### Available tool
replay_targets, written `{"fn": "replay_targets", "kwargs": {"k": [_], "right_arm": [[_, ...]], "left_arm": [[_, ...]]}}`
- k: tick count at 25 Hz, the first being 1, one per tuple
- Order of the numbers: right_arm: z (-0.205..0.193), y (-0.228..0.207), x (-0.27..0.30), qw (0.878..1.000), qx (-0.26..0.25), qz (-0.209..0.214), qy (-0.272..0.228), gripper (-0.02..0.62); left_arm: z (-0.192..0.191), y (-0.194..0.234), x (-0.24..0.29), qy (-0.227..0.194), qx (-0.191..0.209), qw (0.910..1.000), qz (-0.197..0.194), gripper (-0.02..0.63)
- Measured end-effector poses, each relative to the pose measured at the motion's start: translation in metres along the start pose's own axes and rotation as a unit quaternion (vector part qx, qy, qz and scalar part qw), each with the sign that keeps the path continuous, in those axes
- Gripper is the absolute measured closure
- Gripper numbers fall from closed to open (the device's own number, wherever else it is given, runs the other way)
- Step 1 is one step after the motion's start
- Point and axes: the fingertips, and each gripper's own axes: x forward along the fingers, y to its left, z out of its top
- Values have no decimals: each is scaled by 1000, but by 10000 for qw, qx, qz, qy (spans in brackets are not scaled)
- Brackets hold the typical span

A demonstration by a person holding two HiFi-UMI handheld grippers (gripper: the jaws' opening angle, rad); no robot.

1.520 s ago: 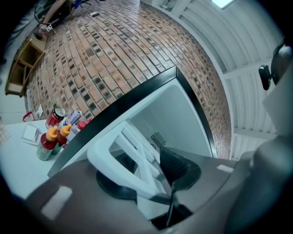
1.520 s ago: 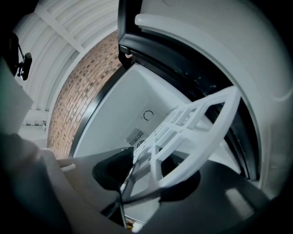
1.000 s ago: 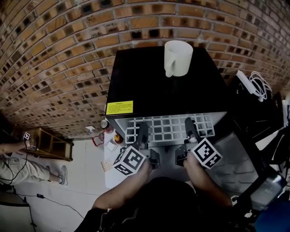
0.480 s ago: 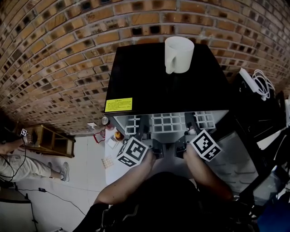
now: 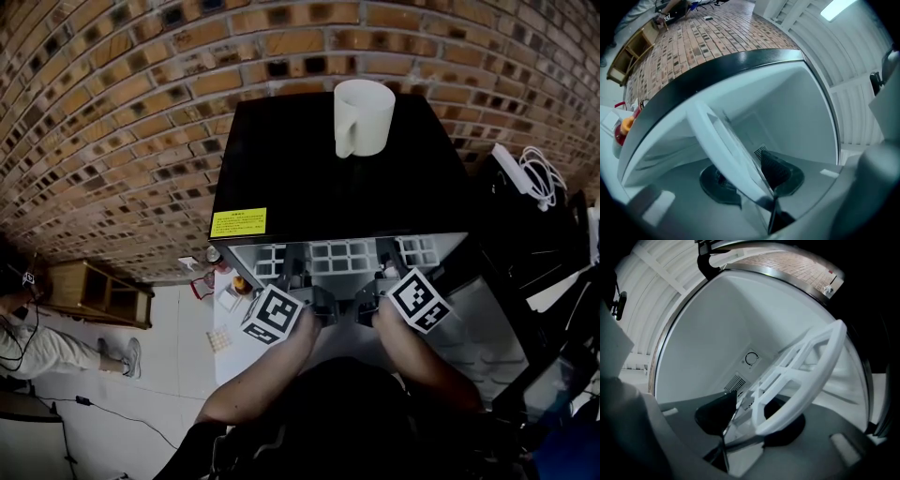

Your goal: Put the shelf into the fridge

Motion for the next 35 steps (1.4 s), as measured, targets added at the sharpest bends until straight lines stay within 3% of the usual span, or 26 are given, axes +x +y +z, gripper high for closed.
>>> {"fn": "replay_targets", "kwargs": {"k": [7, 11, 16, 21, 35], "right_arm": [[2, -2, 1, 9999, 56, -99, -62, 407], [1, -3, 0, 9997, 148, -184, -31, 405], [4, -4, 2, 9996, 115, -210, -116, 402], [1, -3, 14, 9995, 241, -196, 13, 413], [8, -8, 37, 9997, 153, -186, -22, 413]], "left_arm": [[-1, -1, 3, 0, -14, 10000, 84, 499], [-6, -5, 3, -10, -438, 9988, -215, 498], [-4, -4, 5, -56, -274, 9995, -161, 497], [-3, -1, 14, -92, -602, 9980, -180, 500], [-5, 1, 39, -57, -482, 9983, -310, 488]]}}
